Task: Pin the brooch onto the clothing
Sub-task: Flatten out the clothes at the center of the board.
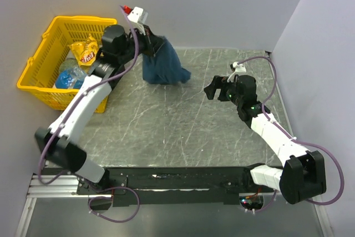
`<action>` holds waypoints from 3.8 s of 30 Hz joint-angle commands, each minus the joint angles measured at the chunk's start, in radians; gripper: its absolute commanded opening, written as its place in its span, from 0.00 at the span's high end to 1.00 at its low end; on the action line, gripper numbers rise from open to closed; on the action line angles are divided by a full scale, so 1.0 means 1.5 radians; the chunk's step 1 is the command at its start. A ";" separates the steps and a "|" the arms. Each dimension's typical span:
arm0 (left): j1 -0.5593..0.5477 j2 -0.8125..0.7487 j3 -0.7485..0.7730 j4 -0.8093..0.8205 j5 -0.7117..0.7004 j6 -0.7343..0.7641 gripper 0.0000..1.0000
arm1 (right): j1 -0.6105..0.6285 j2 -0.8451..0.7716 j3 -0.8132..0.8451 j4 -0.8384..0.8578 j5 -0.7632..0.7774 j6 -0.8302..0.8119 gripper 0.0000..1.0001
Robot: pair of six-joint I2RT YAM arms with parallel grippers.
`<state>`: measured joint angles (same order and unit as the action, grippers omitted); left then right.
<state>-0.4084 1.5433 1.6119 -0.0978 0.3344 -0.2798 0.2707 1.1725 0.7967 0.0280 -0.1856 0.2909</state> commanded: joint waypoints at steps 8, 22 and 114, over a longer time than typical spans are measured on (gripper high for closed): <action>-0.160 -0.161 0.112 -0.082 -0.030 0.098 0.99 | 0.003 -0.020 0.025 0.012 -0.013 0.001 0.00; -0.084 -0.023 0.257 -0.120 -0.139 0.115 0.99 | 0.002 -0.019 0.020 -0.001 0.005 -0.004 0.00; -0.091 0.040 -0.149 -0.211 -0.216 -0.068 0.14 | -0.109 0.128 0.114 -0.171 -0.055 0.133 1.00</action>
<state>-0.5407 1.7901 1.4673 -0.4961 0.0139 -0.3649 0.2089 1.3579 0.9783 -0.2729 -0.2672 0.4099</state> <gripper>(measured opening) 0.838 0.023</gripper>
